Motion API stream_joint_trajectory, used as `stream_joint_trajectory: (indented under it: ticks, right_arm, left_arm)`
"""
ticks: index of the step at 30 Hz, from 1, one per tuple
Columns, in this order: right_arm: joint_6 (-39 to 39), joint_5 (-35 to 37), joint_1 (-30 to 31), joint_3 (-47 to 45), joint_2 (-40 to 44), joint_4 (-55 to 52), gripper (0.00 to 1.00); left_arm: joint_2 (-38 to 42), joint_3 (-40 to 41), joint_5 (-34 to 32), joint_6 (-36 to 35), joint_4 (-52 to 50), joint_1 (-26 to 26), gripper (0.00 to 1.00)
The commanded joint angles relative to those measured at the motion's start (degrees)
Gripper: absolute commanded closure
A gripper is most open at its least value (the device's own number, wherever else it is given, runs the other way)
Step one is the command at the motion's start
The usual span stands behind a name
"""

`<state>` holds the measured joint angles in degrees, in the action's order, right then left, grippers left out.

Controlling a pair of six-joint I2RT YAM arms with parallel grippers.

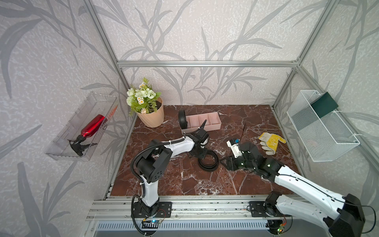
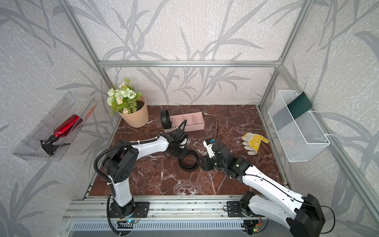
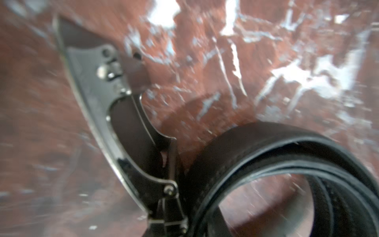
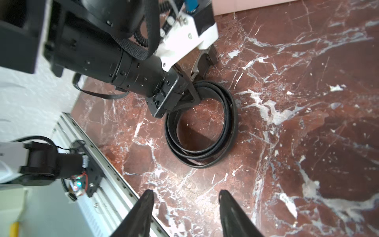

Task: Place the belts into the storage roll
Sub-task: Pick up the belt from the center of the board.

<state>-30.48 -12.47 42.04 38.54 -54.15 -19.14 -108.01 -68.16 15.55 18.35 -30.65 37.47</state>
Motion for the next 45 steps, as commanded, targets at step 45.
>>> stream_joint_trajectory:
  ticks: [45]
  right_arm:
    - [18.71,-8.7,-9.95,-20.05,11.21,44.54,0.44]
  left_arm:
    - [6.14,21.79,30.39,96.95,84.31,-0.31,1.0]
